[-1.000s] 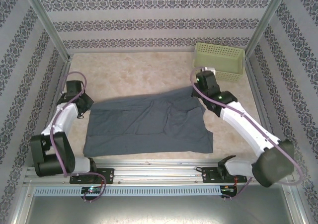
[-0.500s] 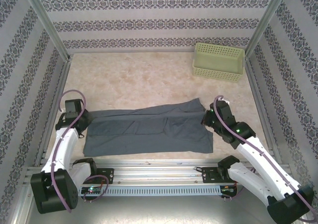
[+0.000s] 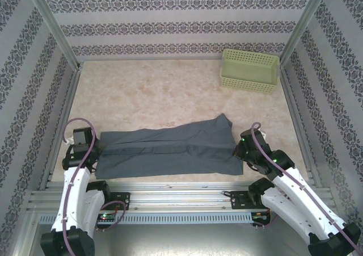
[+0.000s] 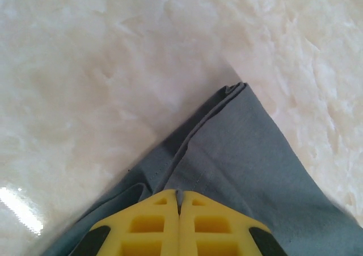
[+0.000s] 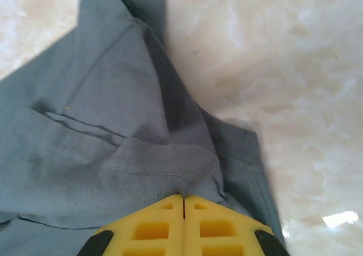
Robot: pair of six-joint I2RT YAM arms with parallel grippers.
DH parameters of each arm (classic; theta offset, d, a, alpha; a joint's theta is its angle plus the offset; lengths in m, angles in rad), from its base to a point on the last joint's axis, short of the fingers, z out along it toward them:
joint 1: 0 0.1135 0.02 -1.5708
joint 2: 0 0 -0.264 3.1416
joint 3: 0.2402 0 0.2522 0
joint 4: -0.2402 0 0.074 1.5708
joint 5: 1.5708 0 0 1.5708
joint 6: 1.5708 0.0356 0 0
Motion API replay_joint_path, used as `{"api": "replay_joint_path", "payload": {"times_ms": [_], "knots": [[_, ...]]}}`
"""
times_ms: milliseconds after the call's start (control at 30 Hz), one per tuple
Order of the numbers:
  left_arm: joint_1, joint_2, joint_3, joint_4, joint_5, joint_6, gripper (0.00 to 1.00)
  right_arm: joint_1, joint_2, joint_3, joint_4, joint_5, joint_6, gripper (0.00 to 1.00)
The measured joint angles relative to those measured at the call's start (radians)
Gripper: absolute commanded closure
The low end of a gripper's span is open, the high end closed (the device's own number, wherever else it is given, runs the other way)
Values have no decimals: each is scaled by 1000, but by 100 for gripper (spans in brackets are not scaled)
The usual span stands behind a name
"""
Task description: Fold the inside-out t-shirt
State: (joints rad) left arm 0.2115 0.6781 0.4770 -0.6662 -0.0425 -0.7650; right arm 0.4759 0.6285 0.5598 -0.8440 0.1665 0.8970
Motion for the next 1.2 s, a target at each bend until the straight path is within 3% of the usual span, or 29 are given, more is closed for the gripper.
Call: {"api": "replay_joint_path", "payload": {"times_ms": [167,200,233,267,367,467,600,700,900,1200], "knots": [[0,-1,-20,-5,8,-24,95,0,-2,-18,-21,-2,52,99],[0,-2,-29,-6,9,-29,88,0,-2,-22,-21,-5,62,85],[0,-3,-38,-8,11,-30,75,0,-2,-25,-21,-9,72,68],[0,-4,-42,-11,12,-39,69,0,-2,-27,-23,-11,74,58],[0,-10,-42,-20,7,-47,59,0,-2,-26,-30,-14,81,40],[0,-13,-8,-31,1,-47,49,0,18,0,-41,-5,68,38],[-1,26,97,-16,35,-37,49,0,113,93,-14,3,19,37],[-38,109,171,34,85,-29,49,0,245,167,63,0,-31,37],[-237,350,216,141,135,-13,49,-3,587,337,218,-26,-100,37],[-262,637,187,301,155,17,47,-63,983,456,407,-131,-119,38]]}}
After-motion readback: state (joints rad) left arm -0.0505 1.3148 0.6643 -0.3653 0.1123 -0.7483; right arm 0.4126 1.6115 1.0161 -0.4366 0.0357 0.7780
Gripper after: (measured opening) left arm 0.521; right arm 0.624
